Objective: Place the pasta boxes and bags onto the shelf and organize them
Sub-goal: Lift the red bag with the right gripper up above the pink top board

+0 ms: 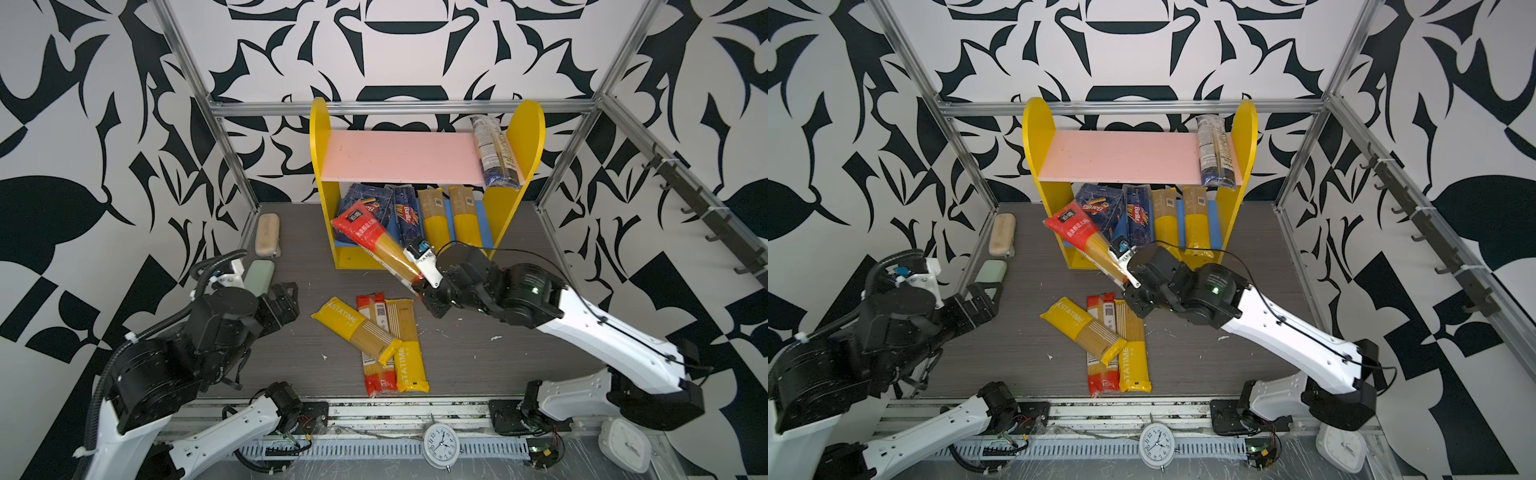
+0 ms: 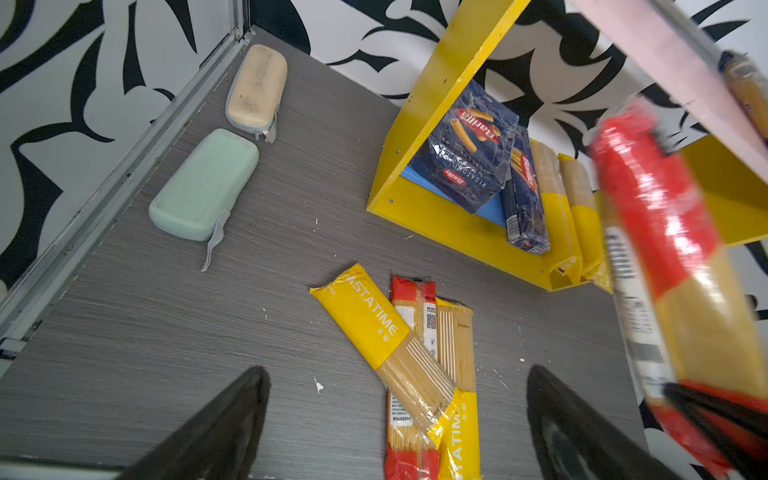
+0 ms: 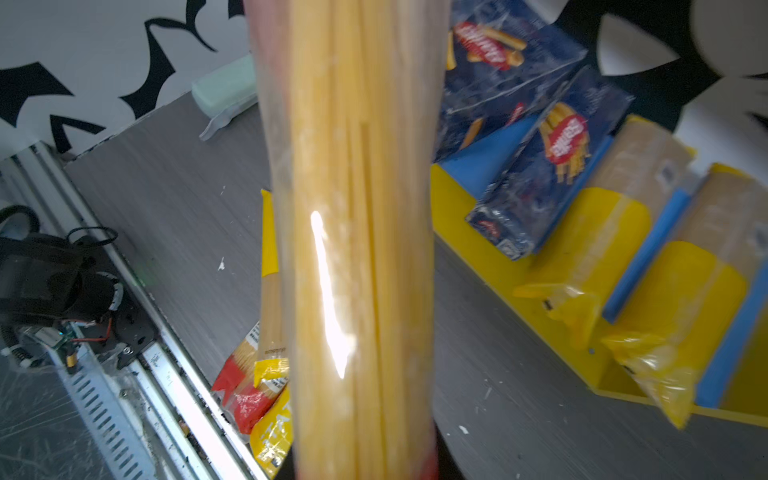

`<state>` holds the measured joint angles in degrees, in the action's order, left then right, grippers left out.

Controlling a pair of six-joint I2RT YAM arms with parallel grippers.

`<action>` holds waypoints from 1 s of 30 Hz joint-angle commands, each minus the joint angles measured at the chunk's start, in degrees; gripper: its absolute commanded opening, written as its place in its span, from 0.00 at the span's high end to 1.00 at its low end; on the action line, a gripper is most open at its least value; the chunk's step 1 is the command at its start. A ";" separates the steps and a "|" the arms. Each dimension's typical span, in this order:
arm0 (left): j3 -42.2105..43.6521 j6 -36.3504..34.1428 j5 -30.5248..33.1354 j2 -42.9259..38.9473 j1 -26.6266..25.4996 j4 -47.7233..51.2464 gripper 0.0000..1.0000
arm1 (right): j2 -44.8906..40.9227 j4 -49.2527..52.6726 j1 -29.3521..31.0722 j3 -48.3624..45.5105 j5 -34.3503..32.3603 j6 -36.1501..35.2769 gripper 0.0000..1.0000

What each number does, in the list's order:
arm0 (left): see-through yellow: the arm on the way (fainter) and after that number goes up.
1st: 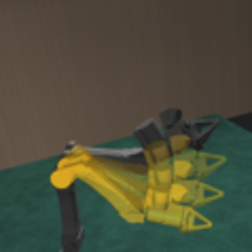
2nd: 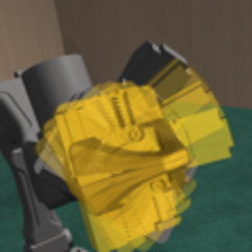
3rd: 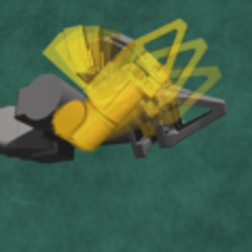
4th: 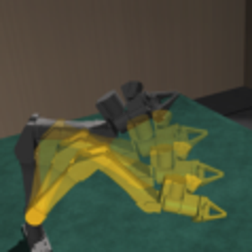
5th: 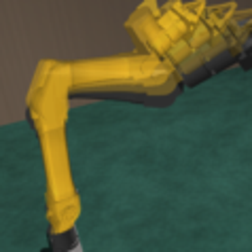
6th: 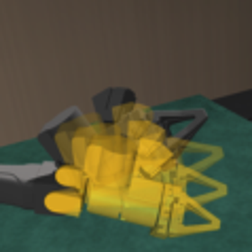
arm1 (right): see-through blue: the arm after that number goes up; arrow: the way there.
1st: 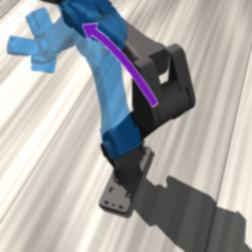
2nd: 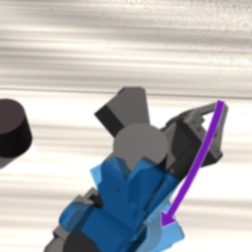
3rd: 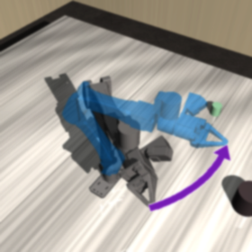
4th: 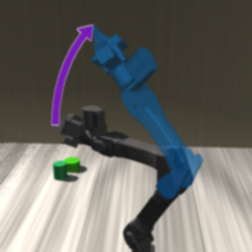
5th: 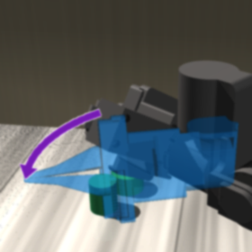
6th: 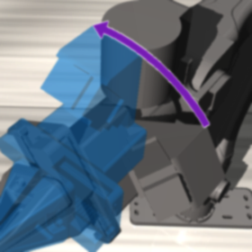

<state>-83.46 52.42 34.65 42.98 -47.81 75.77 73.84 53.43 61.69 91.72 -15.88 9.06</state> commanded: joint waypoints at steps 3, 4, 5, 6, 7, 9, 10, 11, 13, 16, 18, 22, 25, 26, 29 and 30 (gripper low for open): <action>6.66 0.12 -4.39 5.73 -0.18 -8.63 0.01 | -3.49 -5.54 0.18 9.81 -18.15 -3.39 1.00; 7.89 0.70 -5.39 6.87 -0.18 -10.48 0.01 | -3.21 -5.59 0.14 11.04 -19.41 -4.14 1.00; 9.05 0.88 -6.59 8.01 -0.17 -12.60 0.01 | -3.02 -5.82 0.18 12.31 -20.18 -4.68 1.00; 9.77 1.20 -7.39 8.97 -0.18 -14.14 0.01 | -2.84 -6.26 0.18 13.19 -20.68 -5.28 1.00; 10.73 1.69 -8.09 9.92 -0.18 -15.79 0.01 | -2.84 -6.97 0.18 14.05 -21.05 -6.02 1.00; 11.80 1.91 -8.86 11.63 -0.14 -18.19 0.01 | -2.74 -8.66 0.18 15.67 -22.44 -7.75 1.00; 11.98 2.15 -8.76 12.46 -0.09 -18.80 0.01 | -2.61 -9.55 0.18 16.58 -23.28 -8.72 1.00; 12.13 2.17 -8.79 13.23 -0.09 -19.46 0.01 | -2.43 -10.47 0.21 17.79 -23.95 -9.79 1.00; 12.09 2.09 -8.65 14.41 -0.09 -20.21 0.01 | -1.83 -13.34 0.14 19.50 -26.10 -12.46 1.00; 11.92 1.62 -8.44 15.91 0.04 -21.27 0.01 | 0.36 -19.08 0.12 22.35 -29.65 -18.06 1.00; 11.83 1.22 -8.61 16.77 0.24 -21.91 0.01 | 2.45 -23.71 -0.03 23.95 -32.14 -22.34 1.00; 12.00 0.68 -9.61 18.13 0.68 -23.61 0.01 | 8.04 -28.60 -2.44 29.15 -33.48 -27.28 1.00; 12.01 0.33 -10.61 18.99 1.19 -24.56 0.01 | 13.14 -28.73 -5.66 34.20 -33.82 -28.37 1.00; 12.10 0.16 -10.87 19.07 1.31 -24.86 0.01 | 14.84 -28.51 -7.08 36.07 -34.07 -28.41 1.00; 11.94 -0.21 -11.18 19.18 1.64 -25.44 0.01 | 19.04 -27.63 -11.33 40.58 -33.51 -27.93 1.00; 11.85 -0.40 -11.35 19.23 1.58 -25.62 0.01 | 20.41 -26.58 -12.70 42.37 -33.15 -27.07 1.00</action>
<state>-71.11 52.64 23.97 62.37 -46.54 51.11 94.67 36.91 52.16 127.33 -45.76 -18.90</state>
